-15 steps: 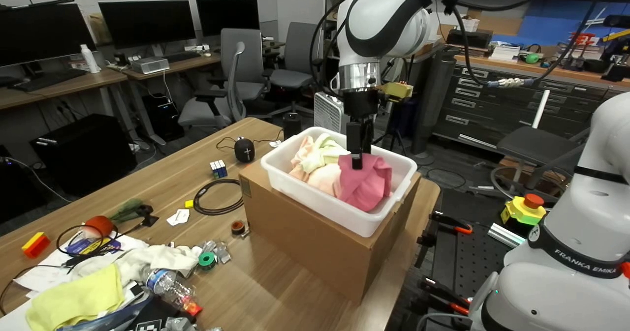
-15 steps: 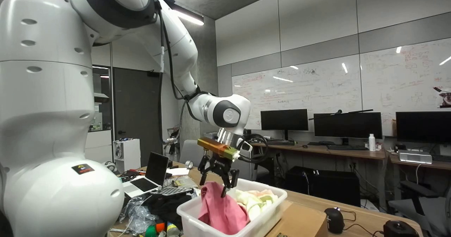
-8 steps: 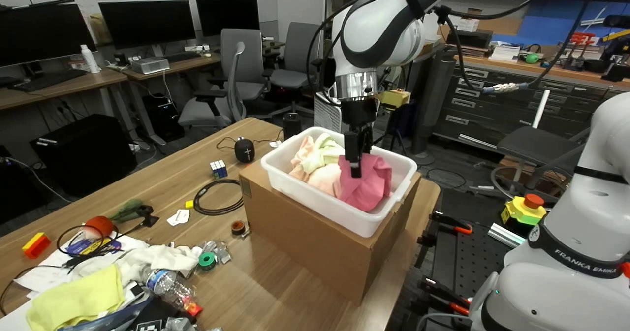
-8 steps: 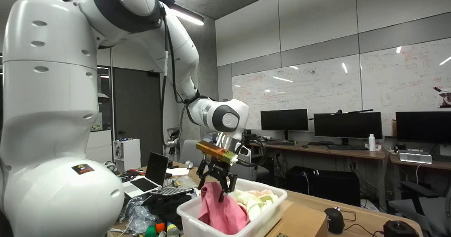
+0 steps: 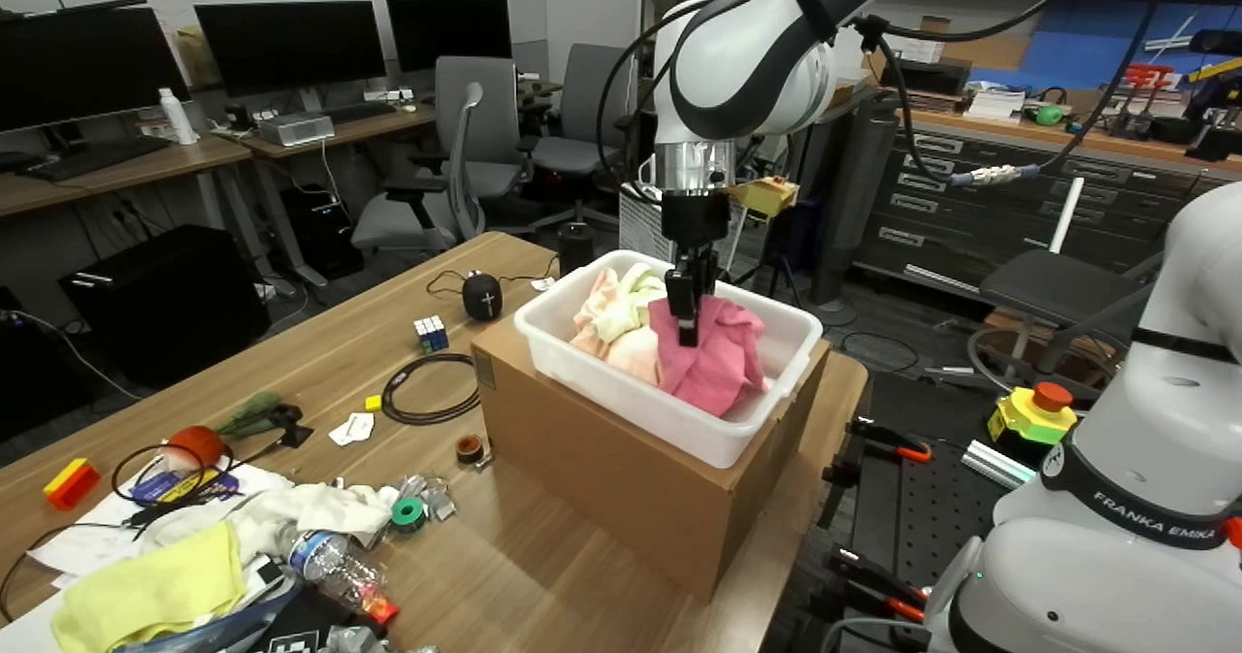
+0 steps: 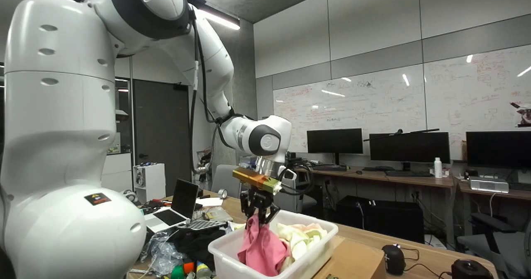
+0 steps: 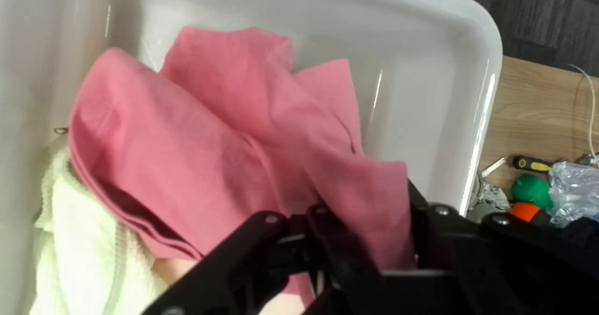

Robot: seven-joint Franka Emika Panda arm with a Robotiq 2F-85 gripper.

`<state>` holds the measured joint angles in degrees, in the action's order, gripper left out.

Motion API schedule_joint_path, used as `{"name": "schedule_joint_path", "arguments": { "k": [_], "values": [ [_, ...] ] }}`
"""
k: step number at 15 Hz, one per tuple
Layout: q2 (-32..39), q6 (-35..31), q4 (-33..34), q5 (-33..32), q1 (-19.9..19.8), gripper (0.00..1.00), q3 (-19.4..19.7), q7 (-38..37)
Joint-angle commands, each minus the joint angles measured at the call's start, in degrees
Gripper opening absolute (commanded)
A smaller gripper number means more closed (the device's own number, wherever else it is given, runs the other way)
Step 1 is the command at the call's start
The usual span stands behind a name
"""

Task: Remove the clothes from the box and put them on the table

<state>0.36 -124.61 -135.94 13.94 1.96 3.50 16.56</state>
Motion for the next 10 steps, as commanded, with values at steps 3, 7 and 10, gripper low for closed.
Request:
{"name": "schedule_joint_path", "arguments": {
  "k": [3, 7, 10],
  "values": [
    [-1.44, -7.28, -1.82, 1.34, -0.88, 0.07, -1.32, 0.49],
    [-2.91, -13.61, -3.86, 1.39, -0.72, 0.12, -1.63, 0.49],
    [-5.05, -20.59, -6.2, 0.47, -0.51, 0.11, -1.9, -0.06]
  ]
}}
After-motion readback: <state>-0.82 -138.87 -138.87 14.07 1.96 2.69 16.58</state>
